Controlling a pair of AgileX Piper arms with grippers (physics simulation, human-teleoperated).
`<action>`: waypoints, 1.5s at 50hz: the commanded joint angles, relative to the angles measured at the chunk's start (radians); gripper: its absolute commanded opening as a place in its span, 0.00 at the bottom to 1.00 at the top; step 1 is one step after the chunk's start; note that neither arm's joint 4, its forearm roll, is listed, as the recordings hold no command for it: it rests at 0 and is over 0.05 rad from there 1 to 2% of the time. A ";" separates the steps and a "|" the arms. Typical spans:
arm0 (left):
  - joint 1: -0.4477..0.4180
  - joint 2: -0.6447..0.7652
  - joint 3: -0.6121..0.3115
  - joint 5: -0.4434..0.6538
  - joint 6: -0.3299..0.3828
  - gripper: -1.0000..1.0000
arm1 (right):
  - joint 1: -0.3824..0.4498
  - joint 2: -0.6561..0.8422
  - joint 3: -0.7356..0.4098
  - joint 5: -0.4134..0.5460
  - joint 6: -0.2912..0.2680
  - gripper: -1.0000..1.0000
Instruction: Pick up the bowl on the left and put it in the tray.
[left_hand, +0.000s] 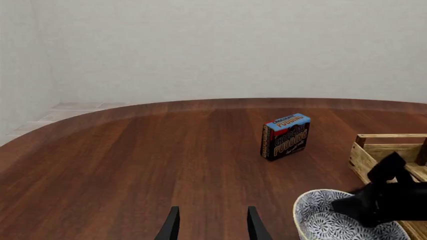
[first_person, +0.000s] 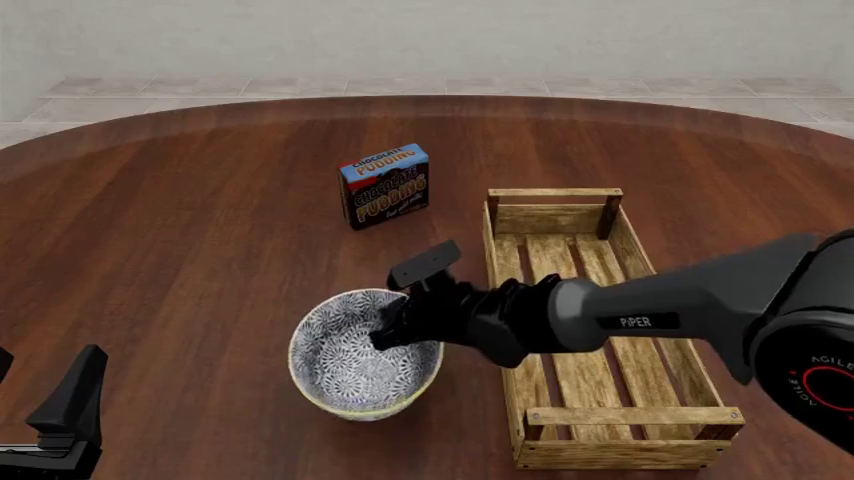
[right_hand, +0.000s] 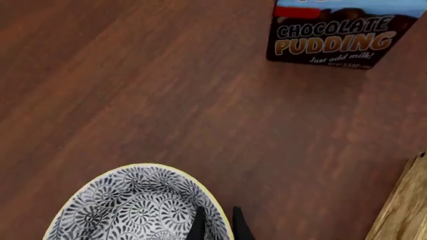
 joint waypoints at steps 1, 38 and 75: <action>0.000 0.000 0.000 0.000 0.000 1.00 | 0.058 0.050 0.062 -0.019 0.060 0.00; 0.000 0.000 0.000 0.000 0.000 1.00 | 0.026 -0.526 0.237 0.126 -0.046 0.00; 0.000 0.000 0.000 0.000 0.000 1.00 | 0.045 -0.745 0.268 0.209 -0.031 0.00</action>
